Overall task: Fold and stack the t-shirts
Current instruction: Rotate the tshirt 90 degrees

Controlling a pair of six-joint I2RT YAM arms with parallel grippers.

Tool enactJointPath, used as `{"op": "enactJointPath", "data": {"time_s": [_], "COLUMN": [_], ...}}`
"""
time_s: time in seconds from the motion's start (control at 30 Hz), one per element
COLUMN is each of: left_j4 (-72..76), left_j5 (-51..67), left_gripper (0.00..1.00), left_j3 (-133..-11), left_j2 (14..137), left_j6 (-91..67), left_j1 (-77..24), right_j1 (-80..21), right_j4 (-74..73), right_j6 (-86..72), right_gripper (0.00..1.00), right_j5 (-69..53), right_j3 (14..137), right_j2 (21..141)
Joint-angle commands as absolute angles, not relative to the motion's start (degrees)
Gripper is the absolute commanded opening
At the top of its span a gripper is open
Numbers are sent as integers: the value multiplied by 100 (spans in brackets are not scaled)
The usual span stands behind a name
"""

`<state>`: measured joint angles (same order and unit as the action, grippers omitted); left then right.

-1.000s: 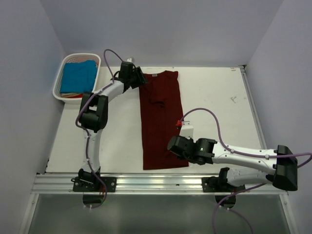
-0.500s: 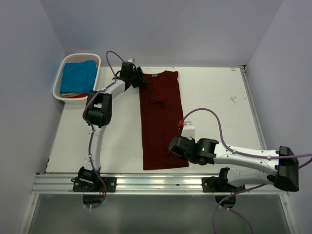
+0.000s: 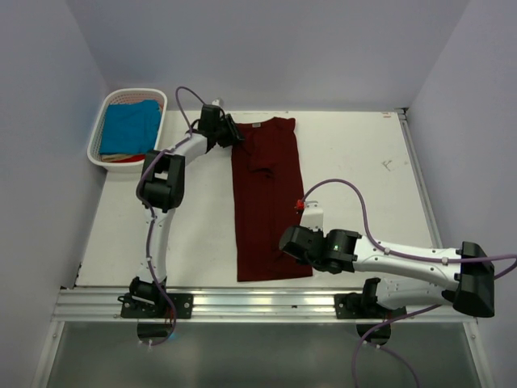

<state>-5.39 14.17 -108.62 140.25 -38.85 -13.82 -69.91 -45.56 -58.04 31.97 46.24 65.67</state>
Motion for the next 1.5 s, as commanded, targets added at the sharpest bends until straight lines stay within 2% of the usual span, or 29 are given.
{"op": "enactJointPath", "data": {"time_s": [0.0,0.3,0.53,0.7,0.87,1.07,1.47], "left_j4": [-589,-273,281,641,861,958,1063], "left_j5": [1547,1582,1678,1854,1820,1583,1661], "left_gripper": [39,38,29,27,28,36,36], "left_j3": [-10749,-10565,-10292,-10117,-9897,-9747,-9747], "left_j2": [13781,13632,13421,13412,13281,13061,13175], "left_j6": [-3850,-3858,-3850,-3972,-3973,-3867,-3955], "left_j1": [-1362,-1362,-1362,-1362,-1362,-1362,-1354], "right_j1": [-7005,-7005,-7005,-7005,-7005,-7005,-7005], "right_j4": [-4474,-4474,-4421,-4421,-4421,-4360,-4395], "right_j6": [-5924,-5906,-5906,-5906,-5924,-5924,-5924], "right_gripper": [9,9,9,9,9,9,9], "right_j5": [3410,3419,3384,3375,3384,3366,3375], "right_j3": [4597,4597,4588,4553,4518,4517,4509], "right_j2": [6601,6609,6653,6636,6601,6636,6610]}}
